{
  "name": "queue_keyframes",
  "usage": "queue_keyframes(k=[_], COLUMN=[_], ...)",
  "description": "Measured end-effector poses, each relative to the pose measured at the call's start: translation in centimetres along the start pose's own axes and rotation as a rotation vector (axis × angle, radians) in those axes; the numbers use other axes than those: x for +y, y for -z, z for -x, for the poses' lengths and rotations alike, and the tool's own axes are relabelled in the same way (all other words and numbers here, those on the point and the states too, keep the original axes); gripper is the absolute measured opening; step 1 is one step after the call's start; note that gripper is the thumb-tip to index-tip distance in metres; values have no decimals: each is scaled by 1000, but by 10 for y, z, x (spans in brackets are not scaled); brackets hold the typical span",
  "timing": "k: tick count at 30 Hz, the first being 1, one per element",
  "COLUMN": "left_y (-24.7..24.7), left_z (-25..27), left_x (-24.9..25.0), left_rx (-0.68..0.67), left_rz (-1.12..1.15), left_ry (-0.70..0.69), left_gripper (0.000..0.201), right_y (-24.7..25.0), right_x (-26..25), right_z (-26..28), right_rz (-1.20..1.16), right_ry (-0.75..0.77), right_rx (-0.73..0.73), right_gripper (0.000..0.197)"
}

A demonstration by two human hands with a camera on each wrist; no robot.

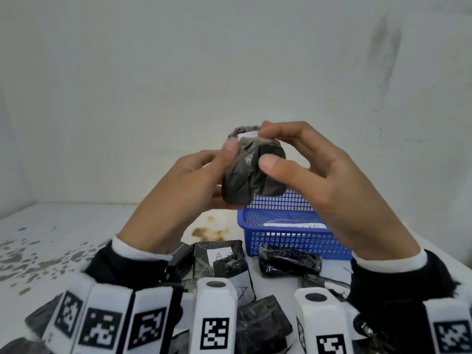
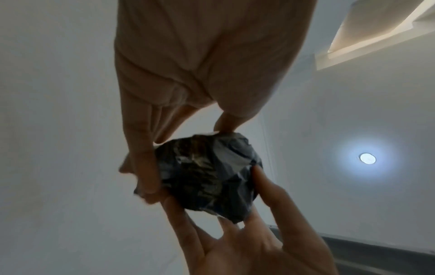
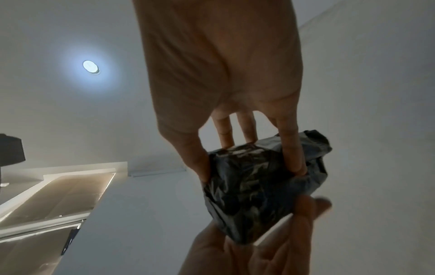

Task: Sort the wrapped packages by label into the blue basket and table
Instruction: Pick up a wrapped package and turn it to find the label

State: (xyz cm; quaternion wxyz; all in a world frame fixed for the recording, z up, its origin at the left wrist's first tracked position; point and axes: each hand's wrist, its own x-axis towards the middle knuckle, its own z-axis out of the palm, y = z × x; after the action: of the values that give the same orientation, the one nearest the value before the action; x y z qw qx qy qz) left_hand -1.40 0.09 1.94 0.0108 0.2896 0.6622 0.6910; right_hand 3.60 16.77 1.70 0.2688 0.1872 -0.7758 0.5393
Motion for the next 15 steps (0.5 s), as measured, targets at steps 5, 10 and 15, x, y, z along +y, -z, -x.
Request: queue_keyframes(k=[5,10,15], left_y=[5,6,8], left_z=[-3,-2,-2], left_x=[0,-1,-1], left_rx=[137,165,161], left_rz=[116,92,53], left_ry=[-45,-67,-108], left_gripper=[55,49,40], right_y=[-2,0,0], right_x=[-5,-3,-2], right_z=[2,1,-1], right_rz=[-148,-38,-10], right_ry=[-49,-116,-174], right_rx=[-11,12,-36], right_gripper=[35,59,64])
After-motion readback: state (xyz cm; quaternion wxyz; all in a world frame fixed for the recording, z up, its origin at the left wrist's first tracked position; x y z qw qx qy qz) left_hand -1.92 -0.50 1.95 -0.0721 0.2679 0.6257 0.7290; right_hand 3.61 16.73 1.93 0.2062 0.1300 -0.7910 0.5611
